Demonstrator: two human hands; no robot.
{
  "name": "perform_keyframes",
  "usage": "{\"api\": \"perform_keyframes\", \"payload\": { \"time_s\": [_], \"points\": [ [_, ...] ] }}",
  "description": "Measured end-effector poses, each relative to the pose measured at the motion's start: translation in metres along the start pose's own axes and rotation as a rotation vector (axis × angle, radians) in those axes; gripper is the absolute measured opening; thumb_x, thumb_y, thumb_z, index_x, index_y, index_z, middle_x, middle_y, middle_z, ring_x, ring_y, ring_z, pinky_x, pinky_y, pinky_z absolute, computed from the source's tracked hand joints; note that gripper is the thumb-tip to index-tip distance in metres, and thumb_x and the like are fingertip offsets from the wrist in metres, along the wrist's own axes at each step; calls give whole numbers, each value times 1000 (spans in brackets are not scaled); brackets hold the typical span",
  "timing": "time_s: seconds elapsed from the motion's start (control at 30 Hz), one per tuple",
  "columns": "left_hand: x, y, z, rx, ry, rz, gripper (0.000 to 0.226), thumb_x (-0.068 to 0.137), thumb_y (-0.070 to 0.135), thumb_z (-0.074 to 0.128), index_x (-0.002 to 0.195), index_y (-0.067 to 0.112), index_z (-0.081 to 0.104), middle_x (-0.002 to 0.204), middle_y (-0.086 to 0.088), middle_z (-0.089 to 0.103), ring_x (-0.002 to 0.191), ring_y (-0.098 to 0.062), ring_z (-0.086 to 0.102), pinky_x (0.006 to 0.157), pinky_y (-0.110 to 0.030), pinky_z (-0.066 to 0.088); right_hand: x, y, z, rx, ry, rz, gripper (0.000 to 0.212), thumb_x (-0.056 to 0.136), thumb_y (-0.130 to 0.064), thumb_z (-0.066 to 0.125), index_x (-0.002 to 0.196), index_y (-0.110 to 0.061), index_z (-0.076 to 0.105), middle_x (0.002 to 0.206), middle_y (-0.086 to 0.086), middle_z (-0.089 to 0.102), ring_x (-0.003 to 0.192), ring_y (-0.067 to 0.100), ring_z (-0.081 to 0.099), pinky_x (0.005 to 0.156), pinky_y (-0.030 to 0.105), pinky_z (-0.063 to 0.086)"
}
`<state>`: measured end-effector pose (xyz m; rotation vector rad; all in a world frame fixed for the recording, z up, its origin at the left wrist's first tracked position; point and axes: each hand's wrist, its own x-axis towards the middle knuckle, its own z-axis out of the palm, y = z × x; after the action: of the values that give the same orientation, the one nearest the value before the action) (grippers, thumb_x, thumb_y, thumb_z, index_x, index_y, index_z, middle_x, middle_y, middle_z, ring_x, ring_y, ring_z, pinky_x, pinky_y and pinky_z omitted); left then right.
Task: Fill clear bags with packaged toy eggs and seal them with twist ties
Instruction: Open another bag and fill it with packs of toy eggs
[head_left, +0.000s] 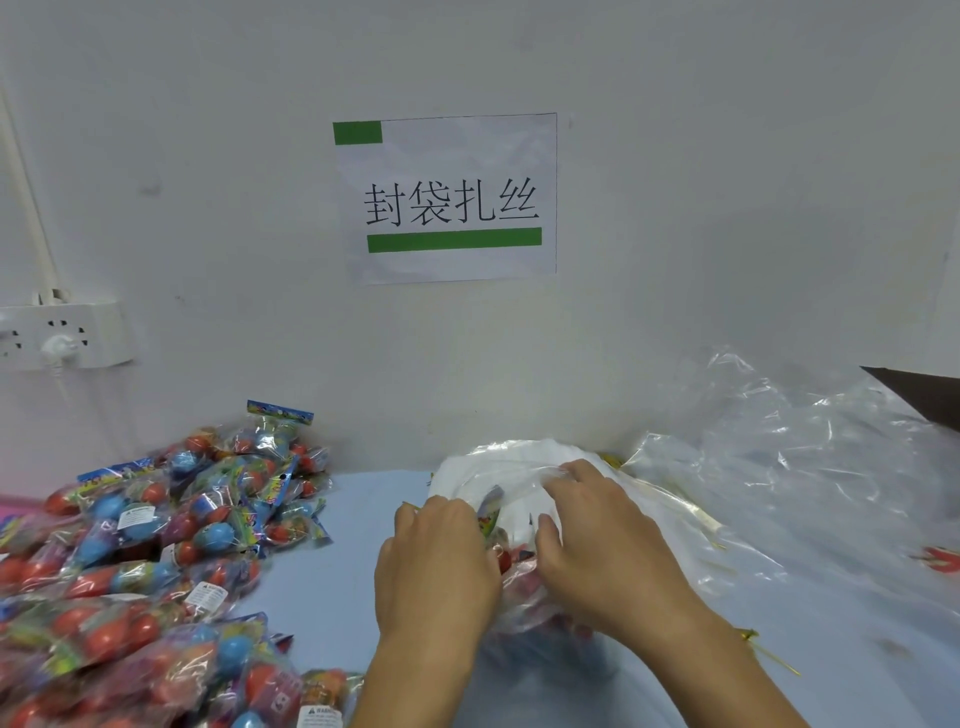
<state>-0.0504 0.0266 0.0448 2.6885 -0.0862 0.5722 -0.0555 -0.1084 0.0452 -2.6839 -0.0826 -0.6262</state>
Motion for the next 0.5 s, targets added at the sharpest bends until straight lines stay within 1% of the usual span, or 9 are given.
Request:
{"api": "perform_keyframes", "payload": {
  "time_s": [0.07, 0.1, 0.13, 0.2, 0.3, 0.4, 0.5],
  "points": [
    [1, -1, 3, 27, 7, -8, 8, 94, 23, 54, 90, 21, 60, 84, 5, 43, 93, -17, 44, 68, -28, 35, 0, 1, 0, 25, -12, -28, 34, 98, -23, 43, 130, -25, 56, 138, -7, 44, 125, 18, 47, 95, 32, 45],
    [1, -2, 5, 36, -7, -11, 9, 94, 23, 54, 92, 20, 62, 85, 4, 46, 96, -18, 46, 68, -28, 35, 0, 1, -1, 45, -23, -44, 36, 97, -21, 45, 129, -28, 59, 138, -9, 43, 126, 17, 47, 95, 31, 45],
    [1, -3, 7, 46, -29, -13, 10, 94, 23, 54, 93, 20, 64, 88, 2, 51, 100, -19, 49, 68, -28, 36, 0, 0, -2, 65, -43, -56, 39, 95, -18, 47, 127, -31, 62, 138, -10, 42, 126, 15, 46, 95, 29, 45],
    [1, -4, 10, 59, -68, -20, 11, 92, 24, 55, 98, 21, 64, 99, 1, 60, 106, -21, 51, 70, -29, 38, -1, -1, -2, 93, -103, -69, 39, 91, -14, 52, 120, -33, 70, 136, -9, 42, 127, 15, 46, 93, 27, 45],
    [1, -5, 15, 72, -90, -30, 14, 92, 25, 58, 104, 20, 63, 106, 0, 63, 106, -20, 51, 70, -28, 39, -2, -2, 0, 36, -173, -74, 35, 90, -15, 53, 110, -33, 75, 134, -6, 41, 122, 17, 45, 80, 26, 42],
    [2, -5, 15, 85, -90, -34, 13, 92, 27, 59, 103, 21, 64, 104, 1, 62, 105, -20, 52, 70, -28, 39, -3, -1, -1, -7, -161, -43, 32, 90, -19, 50, 103, -33, 76, 126, -7, 43, 111, 17, 48, 73, 26, 37],
    [1, -3, 11, 67, -44, -26, 10, 92, 25, 57, 96, 21, 66, 96, 1, 60, 96, -20, 53, 70, -28, 40, -4, -1, -3, -29, -131, -24, 30, 89, -20, 49, 100, -31, 75, 122, -7, 44, 112, 19, 48, 75, 28, 40]
  ]
}}
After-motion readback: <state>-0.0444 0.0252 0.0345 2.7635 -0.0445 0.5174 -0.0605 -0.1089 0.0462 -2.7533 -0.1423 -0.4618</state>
